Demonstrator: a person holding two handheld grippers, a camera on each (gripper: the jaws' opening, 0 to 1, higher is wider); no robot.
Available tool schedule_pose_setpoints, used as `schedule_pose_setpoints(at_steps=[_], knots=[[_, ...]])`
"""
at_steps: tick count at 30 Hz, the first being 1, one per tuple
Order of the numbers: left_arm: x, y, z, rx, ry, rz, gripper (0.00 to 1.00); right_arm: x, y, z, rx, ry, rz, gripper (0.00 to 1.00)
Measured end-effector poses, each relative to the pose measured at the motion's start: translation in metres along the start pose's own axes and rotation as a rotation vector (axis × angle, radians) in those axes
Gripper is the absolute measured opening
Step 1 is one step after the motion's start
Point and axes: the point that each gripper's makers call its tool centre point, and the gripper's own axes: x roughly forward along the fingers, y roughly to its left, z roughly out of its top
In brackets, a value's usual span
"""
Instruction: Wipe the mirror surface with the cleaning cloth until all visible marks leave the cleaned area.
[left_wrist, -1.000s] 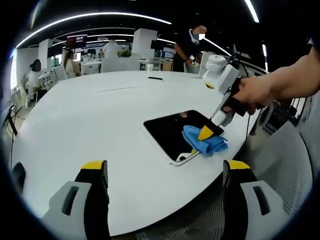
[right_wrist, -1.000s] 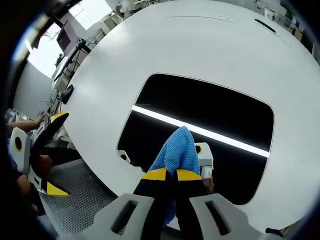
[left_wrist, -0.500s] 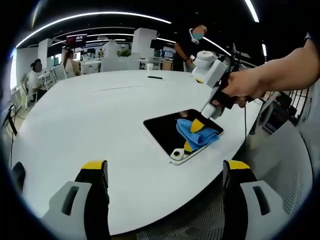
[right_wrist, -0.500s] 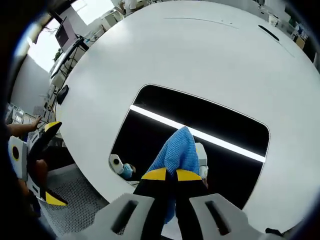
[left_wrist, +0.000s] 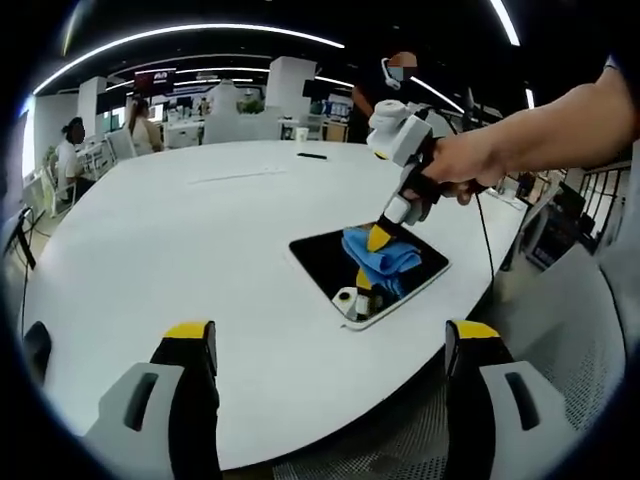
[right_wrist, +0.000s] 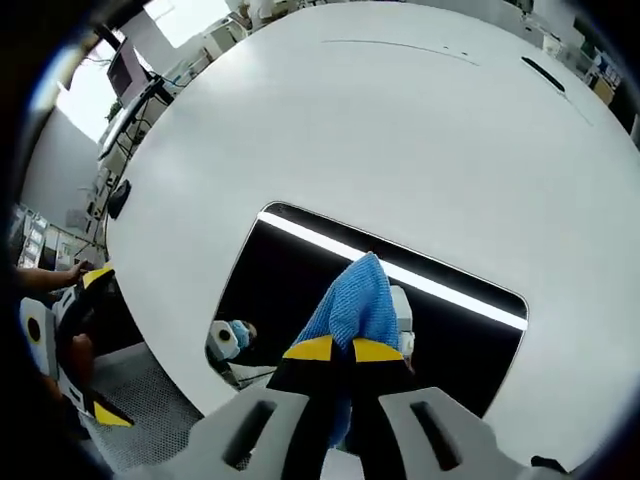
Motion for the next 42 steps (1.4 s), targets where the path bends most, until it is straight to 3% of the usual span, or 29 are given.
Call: schedule_pose_setpoints(at_steps=[23, 32, 42], knots=[[0.002, 0.0, 0.0, 0.009, 0.002, -0.008, 0.92, 0.004, -0.014, 0.037, -0.005, 0.006, -0.024, 0.0], [0.001, -0.001, -0.002, 0.005, 0.001, -0.009, 0.92, -0.005, -0.009, 0.031, -0.009, 0.001, -0.032, 0.0], [0.002, -0.002, -0.003, 0.01, 0.008, -0.012, 0.91, 0.003, -0.016, 0.041, -0.016, 0.013, -0.03, 0.0]])
